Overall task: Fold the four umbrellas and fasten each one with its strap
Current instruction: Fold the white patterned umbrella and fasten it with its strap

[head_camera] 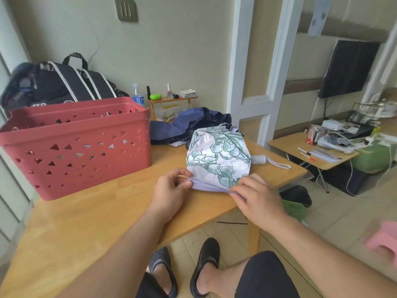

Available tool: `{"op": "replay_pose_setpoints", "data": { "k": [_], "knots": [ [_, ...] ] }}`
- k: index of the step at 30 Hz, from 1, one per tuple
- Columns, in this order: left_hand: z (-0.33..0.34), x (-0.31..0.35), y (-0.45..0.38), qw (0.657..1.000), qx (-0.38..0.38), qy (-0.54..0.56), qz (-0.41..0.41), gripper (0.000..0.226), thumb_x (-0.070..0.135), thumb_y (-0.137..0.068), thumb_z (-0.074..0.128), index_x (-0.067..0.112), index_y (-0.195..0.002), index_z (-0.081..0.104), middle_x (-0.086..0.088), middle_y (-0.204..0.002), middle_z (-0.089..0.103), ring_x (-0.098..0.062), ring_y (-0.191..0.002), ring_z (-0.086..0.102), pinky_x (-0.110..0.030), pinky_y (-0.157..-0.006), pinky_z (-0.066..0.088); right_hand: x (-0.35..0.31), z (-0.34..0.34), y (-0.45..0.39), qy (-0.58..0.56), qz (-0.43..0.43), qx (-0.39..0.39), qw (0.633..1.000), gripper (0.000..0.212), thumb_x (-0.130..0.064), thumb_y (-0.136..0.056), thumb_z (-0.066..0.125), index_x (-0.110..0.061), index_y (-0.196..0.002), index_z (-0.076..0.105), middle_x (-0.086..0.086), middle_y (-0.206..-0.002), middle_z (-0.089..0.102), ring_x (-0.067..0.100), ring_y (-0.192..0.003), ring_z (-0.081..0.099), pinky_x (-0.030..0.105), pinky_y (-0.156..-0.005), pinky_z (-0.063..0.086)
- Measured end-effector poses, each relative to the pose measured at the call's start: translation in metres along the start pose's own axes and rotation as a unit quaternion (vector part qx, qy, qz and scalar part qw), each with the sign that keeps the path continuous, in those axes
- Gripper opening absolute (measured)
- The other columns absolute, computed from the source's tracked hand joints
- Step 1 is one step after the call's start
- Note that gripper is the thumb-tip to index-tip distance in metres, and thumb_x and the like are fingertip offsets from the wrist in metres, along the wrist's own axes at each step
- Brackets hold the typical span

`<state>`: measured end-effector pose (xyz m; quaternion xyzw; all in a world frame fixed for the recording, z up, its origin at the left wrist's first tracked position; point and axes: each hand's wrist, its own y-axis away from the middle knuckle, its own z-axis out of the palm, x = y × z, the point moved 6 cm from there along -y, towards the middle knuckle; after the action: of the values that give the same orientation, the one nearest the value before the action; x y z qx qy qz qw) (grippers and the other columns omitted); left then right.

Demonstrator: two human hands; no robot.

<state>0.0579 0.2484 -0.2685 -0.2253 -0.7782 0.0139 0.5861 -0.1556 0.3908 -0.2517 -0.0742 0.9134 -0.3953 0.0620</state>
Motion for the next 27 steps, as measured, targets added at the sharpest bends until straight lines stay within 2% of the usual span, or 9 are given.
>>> {"op": "replay_pose_setpoints", "data": {
  "k": [3, 5, 10, 13, 16, 18, 21, 24, 27],
  "knots": [
    [0.006, 0.003, 0.001, 0.995, -0.024, -0.1, 0.003, 0.033, 0.017, -0.096, 0.068, 0.049, -0.098, 0.063, 0.015, -0.079, 0.073, -0.005, -0.064, 0.056, -0.028, -0.068, 0.044, 0.006, -0.008, 0.0, -0.016, 0.026, 0.057, 0.998, 0.007, -0.021, -0.089, 0.08, -0.016, -0.094, 0.079, -0.003, -0.09, 0.061, 0.026, -0.088, 0.055, 0.038, -0.072, 0.05],
    [0.008, 0.004, 0.0, 0.99, -0.033, -0.136, 0.002, 0.038, 0.02, -0.096, 0.067, 0.056, -0.098, 0.058, 0.014, -0.082, 0.073, -0.007, -0.072, 0.061, -0.029, -0.071, 0.048, 0.009, -0.01, 0.001, -0.035, 0.059, 0.065, 0.996, 0.009, -0.017, -0.084, 0.084, -0.015, -0.092, 0.079, -0.002, -0.093, 0.059, 0.025, -0.092, 0.054, 0.035, -0.075, 0.049],
    [0.011, 0.007, 0.005, 0.991, -0.062, -0.121, -0.001, 0.027, 0.045, -0.091, 0.073, 0.055, -0.112, 0.059, 0.014, -0.085, 0.07, -0.005, -0.079, 0.065, -0.03, -0.078, 0.054, 0.009, -0.006, 0.007, -0.081, 0.093, 0.033, 0.992, 0.023, -0.003, -0.072, 0.09, -0.018, -0.08, 0.075, -0.005, -0.098, 0.052, 0.018, -0.099, 0.049, 0.031, -0.079, 0.047],
    [0.004, 0.008, 0.004, 0.992, -0.028, -0.125, 0.007, 0.032, 0.037, -0.087, 0.081, 0.048, -0.11, 0.062, 0.012, -0.076, 0.072, 0.002, -0.073, 0.065, -0.026, -0.069, 0.048, 0.011, -0.005, 0.01, -0.093, 0.1, 0.022, 0.99, 0.025, -0.009, -0.07, 0.093, -0.021, -0.084, 0.076, -0.007, -0.099, 0.051, 0.016, -0.101, 0.047, 0.029, -0.084, 0.043],
    [0.002, 0.006, 0.004, 0.994, -0.025, -0.106, -0.001, 0.032, 0.028, -0.087, 0.083, 0.045, -0.107, 0.066, 0.013, -0.074, 0.074, 0.0, -0.07, 0.065, -0.027, -0.073, 0.05, 0.011, -0.003, 0.01, -0.087, 0.105, -0.011, 0.991, 0.038, -0.017, -0.069, 0.095, -0.023, -0.102, 0.076, -0.01, -0.104, 0.05, 0.011, -0.104, 0.044, 0.03, -0.086, 0.042],
    [0.003, 0.005, 0.004, 0.994, -0.033, -0.103, -0.003, 0.029, 0.024, -0.089, 0.081, 0.044, -0.105, 0.068, 0.014, -0.076, 0.074, 0.002, -0.068, 0.063, -0.027, -0.073, 0.048, 0.006, 0.0, 0.01, -0.08, 0.078, -0.023, 0.993, 0.043, -0.012, -0.069, 0.094, -0.022, -0.107, 0.075, -0.009, -0.106, 0.052, 0.014, -0.104, 0.046, 0.028, -0.087, 0.04],
    [0.004, 0.005, 0.005, 0.992, -0.035, -0.122, 0.002, 0.021, 0.024, -0.093, 0.075, 0.044, -0.098, 0.069, 0.015, -0.077, 0.073, 0.004, -0.064, 0.059, -0.026, -0.068, 0.043, 0.003, 0.001, 0.008, -0.078, 0.051, -0.006, 0.996, 0.032, -0.001, -0.073, 0.088, -0.02, -0.097, 0.078, -0.01, -0.099, 0.058, 0.018, -0.1, 0.052, 0.023, -0.086, 0.038],
    [0.006, 0.005, 0.005, 0.992, -0.046, -0.118, 0.011, 0.015, 0.033, -0.094, 0.074, 0.046, -0.101, 0.069, 0.014, -0.079, 0.07, 0.001, -0.067, 0.058, -0.027, -0.07, 0.046, 0.01, -0.002, 0.005, -0.088, 0.093, 0.006, 0.992, 0.024, -0.003, -0.08, 0.084, -0.022, -0.094, 0.08, -0.013, -0.095, 0.064, 0.017, -0.099, 0.052, 0.027, -0.084, 0.041],
    [0.009, 0.01, 0.007, 0.99, -0.075, -0.111, 0.036, 0.038, 0.04, -0.082, 0.087, 0.053, -0.111, 0.067, 0.016, -0.092, 0.068, -0.005, -0.079, 0.062, -0.027, -0.08, 0.053, 0.015, -0.008, -0.003, -0.116, 0.127, 0.027, 0.985, 0.021, -0.009, -0.08, 0.086, -0.022, -0.095, 0.079, -0.015, -0.095, 0.065, 0.014, -0.099, 0.05, 0.027, -0.085, 0.04]
  ]
}}
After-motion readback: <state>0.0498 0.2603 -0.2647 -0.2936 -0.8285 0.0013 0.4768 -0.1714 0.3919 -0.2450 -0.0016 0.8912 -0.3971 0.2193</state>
